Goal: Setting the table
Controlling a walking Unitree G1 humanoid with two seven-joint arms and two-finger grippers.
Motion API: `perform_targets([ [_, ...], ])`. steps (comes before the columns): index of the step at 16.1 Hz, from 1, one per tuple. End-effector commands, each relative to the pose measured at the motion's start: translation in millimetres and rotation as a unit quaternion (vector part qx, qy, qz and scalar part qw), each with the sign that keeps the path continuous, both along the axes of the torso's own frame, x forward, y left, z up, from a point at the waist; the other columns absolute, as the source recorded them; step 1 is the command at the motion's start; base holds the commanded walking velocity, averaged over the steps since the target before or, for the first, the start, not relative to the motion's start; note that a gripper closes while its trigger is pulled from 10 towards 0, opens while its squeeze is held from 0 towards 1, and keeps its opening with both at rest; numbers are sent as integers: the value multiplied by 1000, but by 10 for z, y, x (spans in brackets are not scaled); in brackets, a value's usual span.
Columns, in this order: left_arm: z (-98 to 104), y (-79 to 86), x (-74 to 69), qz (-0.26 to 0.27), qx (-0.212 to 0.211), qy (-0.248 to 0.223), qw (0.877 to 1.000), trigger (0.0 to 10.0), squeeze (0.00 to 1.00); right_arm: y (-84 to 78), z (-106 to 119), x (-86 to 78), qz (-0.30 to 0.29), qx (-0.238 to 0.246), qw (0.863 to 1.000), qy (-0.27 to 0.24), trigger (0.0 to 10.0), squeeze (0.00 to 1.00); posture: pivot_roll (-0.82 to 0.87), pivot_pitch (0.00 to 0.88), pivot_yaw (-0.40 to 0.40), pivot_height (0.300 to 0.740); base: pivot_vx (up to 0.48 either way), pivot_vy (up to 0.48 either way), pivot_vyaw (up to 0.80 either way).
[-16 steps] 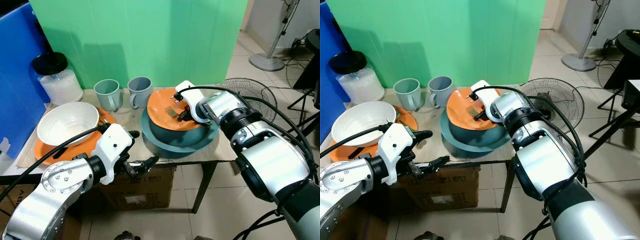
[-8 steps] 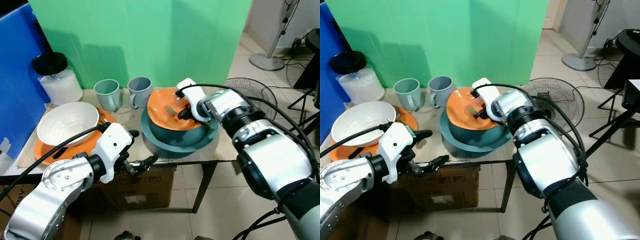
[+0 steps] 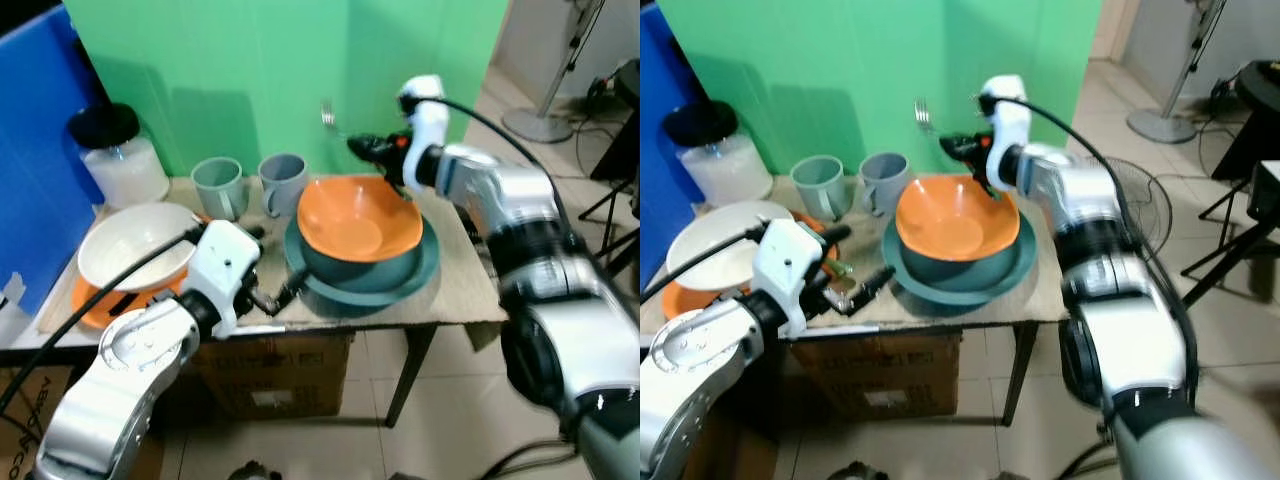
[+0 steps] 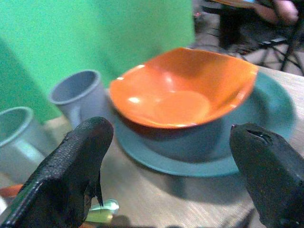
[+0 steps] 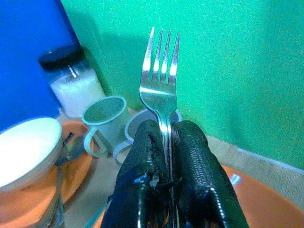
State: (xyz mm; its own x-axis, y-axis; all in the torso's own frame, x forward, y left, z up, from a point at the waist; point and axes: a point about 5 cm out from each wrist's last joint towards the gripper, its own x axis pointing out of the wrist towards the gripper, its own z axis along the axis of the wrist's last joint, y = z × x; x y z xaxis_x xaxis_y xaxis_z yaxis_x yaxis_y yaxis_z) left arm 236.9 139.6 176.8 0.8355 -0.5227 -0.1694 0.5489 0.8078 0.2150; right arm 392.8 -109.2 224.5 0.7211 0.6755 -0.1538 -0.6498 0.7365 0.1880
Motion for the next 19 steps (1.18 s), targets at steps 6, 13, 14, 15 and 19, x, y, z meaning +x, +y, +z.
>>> perform_targets([
  [6,15,31,36,114,-24,-42,992,10000,0,-52,29,-597,-14,90,989,-119,10000,0,-77,0,72,740,0,0,0],
  [13,-9,-19,-50,169,-37,-59,983,10000,0,-281,-210,-1088,-176,55,975,-120,10000,0,-71,0,69,740,0,0,-568],
  [14,-8,-13,-51,172,-34,-61,983,10000,0,-308,-213,-1109,-183,54,974,-119,10000,0,-71,0,69,740,0,0,-800],
  [15,8,15,-38,186,-30,-72,980,10000,0,-393,-179,-1173,-205,63,970,-116,10000,0,-81,0,76,740,0,0,0],
  [19,125,150,19,221,-34,-110,968,10000,0,-505,-107,-1262,-233,56,964,-115,10000,0,-90,0,79,740,0,0,-400],
])
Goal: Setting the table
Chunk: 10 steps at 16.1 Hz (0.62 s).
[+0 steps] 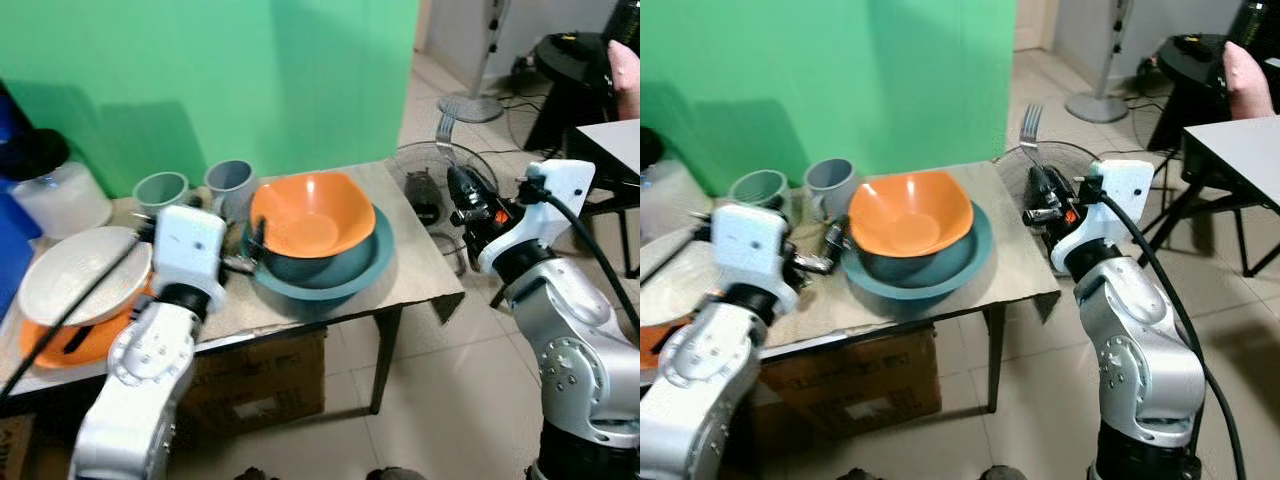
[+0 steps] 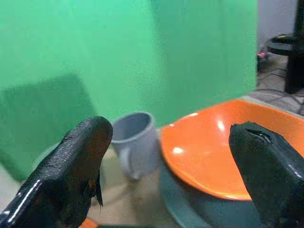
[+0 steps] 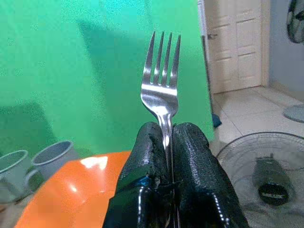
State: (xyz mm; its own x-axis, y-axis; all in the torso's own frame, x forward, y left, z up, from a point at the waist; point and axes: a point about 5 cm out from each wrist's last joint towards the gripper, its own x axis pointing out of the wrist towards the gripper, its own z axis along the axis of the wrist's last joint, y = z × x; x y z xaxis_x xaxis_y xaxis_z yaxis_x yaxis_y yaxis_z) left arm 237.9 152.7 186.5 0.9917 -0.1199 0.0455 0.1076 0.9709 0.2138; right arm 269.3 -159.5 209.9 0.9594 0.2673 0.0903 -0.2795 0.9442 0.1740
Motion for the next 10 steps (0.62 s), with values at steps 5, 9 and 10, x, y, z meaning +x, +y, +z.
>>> perform_targets([
  [5,-11,96,-41,29,6,0,1000,10000,0,19,-54,-78,8,-32,999,19,10000,0,-75,0,57,740,0,0,-480],
  [9,-36,136,-82,38,4,5,999,10000,0,74,-50,-50,16,-36,999,21,10000,0,-70,0,44,740,0,0,-600],
  [10,-36,149,-84,42,6,6,999,10000,0,74,-52,-45,16,-37,999,21,10000,0,-68,0,41,740,0,0,-800],
])
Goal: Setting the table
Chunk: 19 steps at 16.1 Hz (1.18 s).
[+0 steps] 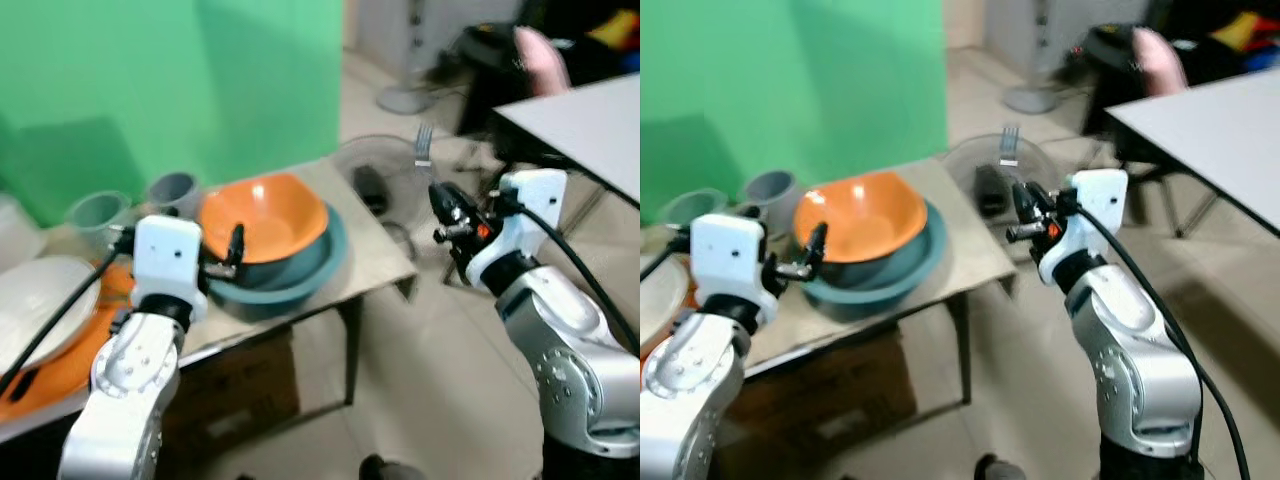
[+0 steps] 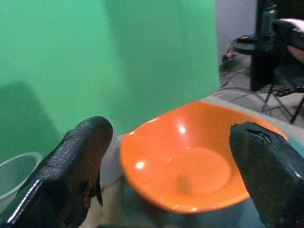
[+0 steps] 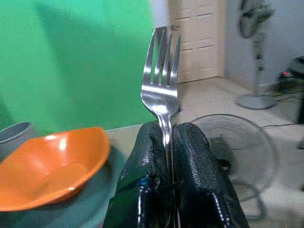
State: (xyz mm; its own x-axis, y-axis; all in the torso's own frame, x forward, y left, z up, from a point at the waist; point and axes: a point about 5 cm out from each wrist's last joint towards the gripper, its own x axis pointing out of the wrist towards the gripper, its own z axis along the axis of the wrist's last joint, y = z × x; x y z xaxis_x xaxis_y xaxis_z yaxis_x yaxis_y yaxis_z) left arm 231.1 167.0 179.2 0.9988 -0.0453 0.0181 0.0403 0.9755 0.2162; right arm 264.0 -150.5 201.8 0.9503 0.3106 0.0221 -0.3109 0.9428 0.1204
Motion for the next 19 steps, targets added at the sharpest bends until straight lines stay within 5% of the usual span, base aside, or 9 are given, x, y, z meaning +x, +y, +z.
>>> perform_targets([
  [1,41,26,-22,8,4,-7,1000,10000,0,-8,28,11,-3,-5,1000,-4,10000,0,-66,0,34,740,0,0,-800],
  [7,36,43,-44,15,2,-6,1000,10000,0,17,17,29,1,-17,1000,-1,10000,0,-60,0,23,740,0,0,-800],
  [19,-73,-30,-84,2,-10,4,1000,10000,0,-430,-411,-115,-157,-97,979,84,10000,0,-99,0,39,740,0,0,-791],
])
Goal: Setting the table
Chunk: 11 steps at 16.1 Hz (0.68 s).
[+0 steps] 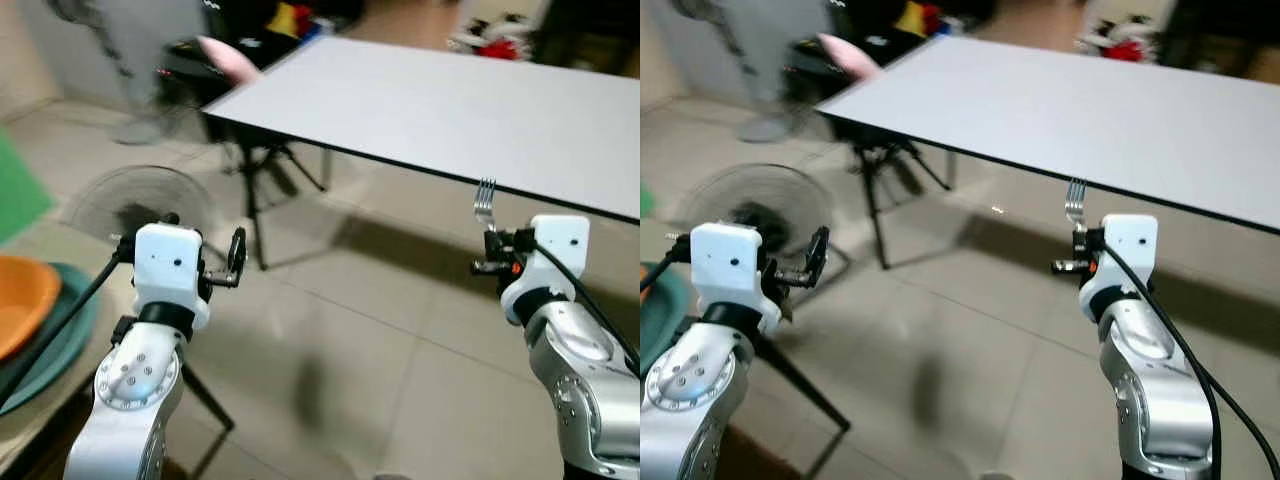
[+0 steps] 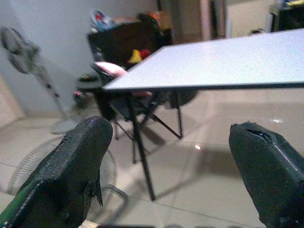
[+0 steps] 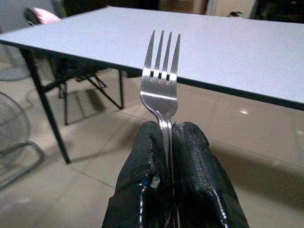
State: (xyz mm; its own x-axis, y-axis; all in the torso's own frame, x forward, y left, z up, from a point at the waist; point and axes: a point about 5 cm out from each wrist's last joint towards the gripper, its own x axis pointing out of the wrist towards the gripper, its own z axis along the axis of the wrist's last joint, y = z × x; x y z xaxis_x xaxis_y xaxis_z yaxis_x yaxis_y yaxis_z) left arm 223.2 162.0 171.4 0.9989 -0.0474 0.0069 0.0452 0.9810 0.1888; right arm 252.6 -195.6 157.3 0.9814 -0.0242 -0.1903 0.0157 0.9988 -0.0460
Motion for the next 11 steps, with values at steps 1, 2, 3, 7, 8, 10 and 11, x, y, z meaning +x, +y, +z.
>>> perform_targets([
  [1,-4,23,-12,3,-1,-4,1000,10000,0,15,45,-8,6,-13,1000,-14,10000,0,-105,0,41,740,0,0,-781],
  [2,-32,30,-26,3,-8,0,1000,10000,0,13,48,-13,4,-15,1000,-16,10000,0,-108,0,40,740,262,0,-781],
  [3,-62,33,-35,3,-8,3,1000,10000,0,6,56,-18,-2,-20,1000,-21,10000,0,-109,0,38,740,289,0,-781],
  [7,-81,28,-50,-3,-7,9,1000,10000,0,-32,59,-26,-23,-16,999,-19,10000,0,-112,0,38,740,290,0,-781],
  [8,-85,25,-52,-5,-7,10,1000,10000,0,-34,60,-28,-22,-16,999,-19,10000,0,-111,0,38,740,292,0,-781],
  [10,-96,15,-50,-10,-7,12,1000,10000,0,-37,66,-23,-22,-18,999,-21,10000,0,-112,0,38,740,292,0,-781],
  [11,-102,10,-48,-13,-5,12,1000,10000,0,-41,71,-20,-25,-19,999,-23,10000,0,-113,0,38,740,292,0,-781],
])
